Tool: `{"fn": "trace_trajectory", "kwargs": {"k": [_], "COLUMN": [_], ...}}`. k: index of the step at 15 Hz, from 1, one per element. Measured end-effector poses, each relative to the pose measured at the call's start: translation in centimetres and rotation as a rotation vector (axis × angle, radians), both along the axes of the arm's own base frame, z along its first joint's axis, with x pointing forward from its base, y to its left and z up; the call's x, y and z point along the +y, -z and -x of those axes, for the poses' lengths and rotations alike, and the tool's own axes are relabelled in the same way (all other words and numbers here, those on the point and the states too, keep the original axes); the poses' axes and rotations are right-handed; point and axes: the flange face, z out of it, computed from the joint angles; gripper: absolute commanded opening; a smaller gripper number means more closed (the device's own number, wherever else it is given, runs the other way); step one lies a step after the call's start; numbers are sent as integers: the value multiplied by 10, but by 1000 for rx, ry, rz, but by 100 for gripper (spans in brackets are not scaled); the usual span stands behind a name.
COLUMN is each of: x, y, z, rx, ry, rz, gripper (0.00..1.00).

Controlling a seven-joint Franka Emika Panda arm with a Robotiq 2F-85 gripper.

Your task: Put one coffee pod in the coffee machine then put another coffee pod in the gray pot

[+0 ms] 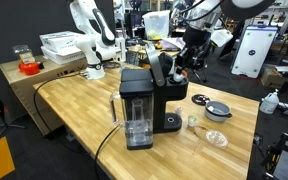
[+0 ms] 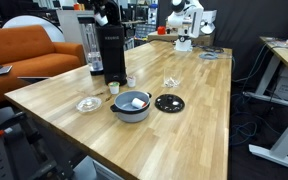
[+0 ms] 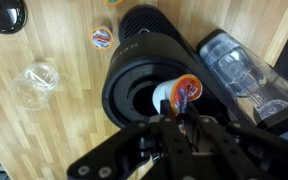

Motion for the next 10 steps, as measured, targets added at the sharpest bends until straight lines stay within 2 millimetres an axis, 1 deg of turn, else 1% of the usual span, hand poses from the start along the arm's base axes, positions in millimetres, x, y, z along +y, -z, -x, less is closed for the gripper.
{"fn": "trace_trajectory", "kwargs": {"k": [6, 10], "x": [-3, 4], "y": [2, -8], "z": [-2, -5], "rx": [4, -19], "ry": [-9, -34], "rz": [-1, -3], "gripper": [4, 4]}}
